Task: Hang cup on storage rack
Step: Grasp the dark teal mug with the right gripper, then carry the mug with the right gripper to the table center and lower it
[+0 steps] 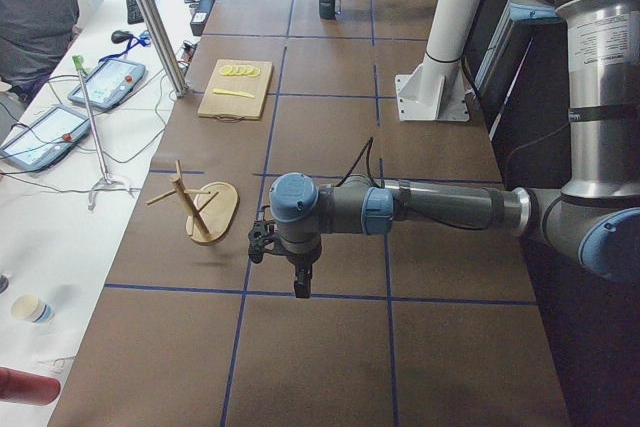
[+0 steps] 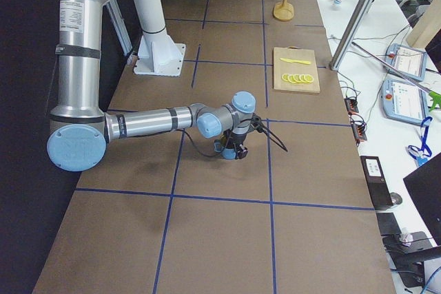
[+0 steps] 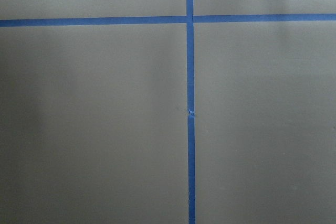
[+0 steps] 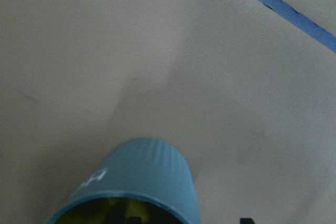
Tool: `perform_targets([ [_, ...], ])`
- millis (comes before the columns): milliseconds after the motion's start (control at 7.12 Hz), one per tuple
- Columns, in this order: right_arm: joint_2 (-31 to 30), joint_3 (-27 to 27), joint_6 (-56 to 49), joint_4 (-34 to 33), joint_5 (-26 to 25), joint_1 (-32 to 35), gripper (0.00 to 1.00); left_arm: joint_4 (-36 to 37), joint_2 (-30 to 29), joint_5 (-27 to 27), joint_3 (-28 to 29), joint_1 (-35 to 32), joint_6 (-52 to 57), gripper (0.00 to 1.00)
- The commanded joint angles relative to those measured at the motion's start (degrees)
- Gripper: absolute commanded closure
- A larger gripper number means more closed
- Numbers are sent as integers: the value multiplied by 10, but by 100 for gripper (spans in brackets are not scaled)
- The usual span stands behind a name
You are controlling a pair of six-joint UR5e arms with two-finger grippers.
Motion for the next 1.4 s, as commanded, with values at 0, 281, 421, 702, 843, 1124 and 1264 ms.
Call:
perform_targets([
  [0,-1,0,2,-1,-1,0,99,0,0,0,-1,0,0,0],
  [281,-1,6,5,-3,4,2,100,0,0,0,-5,0,0,0],
  [421,3,17,38,-10,5,5,100,0,0,0,-6,0,0,0],
  [702,30,73,252,-45,8,6,100,0,1,0,-10,0,0,0],
  [843,60,102,348,-87,8,0,100,0,1,0,-10,0,0,0],
  [1124,137,119,546,-129,7,-63,100,0,0,-1,-11,0,0,0],
  [1264,189,116,635,-147,-1,-116,100,0,0,-1,-11,0,0,0],
])
